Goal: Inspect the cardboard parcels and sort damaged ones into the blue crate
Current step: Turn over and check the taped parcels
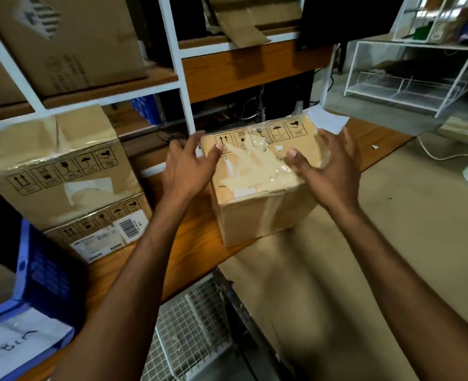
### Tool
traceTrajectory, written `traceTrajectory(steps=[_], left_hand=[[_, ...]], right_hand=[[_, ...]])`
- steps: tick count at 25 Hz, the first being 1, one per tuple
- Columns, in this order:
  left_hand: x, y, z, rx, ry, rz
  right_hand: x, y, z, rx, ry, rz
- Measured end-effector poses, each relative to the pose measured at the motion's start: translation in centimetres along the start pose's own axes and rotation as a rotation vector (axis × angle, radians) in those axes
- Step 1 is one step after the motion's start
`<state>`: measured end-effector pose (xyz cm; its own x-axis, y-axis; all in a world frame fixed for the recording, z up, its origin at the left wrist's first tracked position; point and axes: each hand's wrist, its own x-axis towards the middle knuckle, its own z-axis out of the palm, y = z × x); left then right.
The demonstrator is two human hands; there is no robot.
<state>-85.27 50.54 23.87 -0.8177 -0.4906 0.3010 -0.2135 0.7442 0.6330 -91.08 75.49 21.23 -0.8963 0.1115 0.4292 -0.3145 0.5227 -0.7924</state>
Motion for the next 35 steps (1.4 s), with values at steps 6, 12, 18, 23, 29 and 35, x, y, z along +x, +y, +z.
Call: traceTrajectory(steps=[6, 12, 18, 23, 29, 35], left_hand=[[-2.0, 0.1, 2.7, -0.725, -0.041, 0.001], [-4.0, 2.9, 1.5, -0.661, 0.044, 0.104], [-4.9, 6.3, -1.7, -0.499, 0.303, 0.189], [-4.5, 5.3, -0.5, -0.325, 0.361, 0.111], [-3.8, 4.8, 0.4, -0.330, 0.138, 0.081], [-4.1, 4.2, 1.3, -0.369, 0.051, 0.104]], right_hand=[[-11.5, -0.4, 5.0, -0.038, -0.018, -0.222], [-5.8, -0.8, 1.7, 0.310, -0.025, -0.057], [0.3, -4.5, -1.8, 0.546, -0.238, 0.028], [-0.1, -5.0, -0.4, 0.314, -0.188, -0.042], [0.4, -5.4, 0.3, 0.307, -0.274, 0.018], [0.0, -4.5, 0.3, 0.222, -0.355, 0.000]])
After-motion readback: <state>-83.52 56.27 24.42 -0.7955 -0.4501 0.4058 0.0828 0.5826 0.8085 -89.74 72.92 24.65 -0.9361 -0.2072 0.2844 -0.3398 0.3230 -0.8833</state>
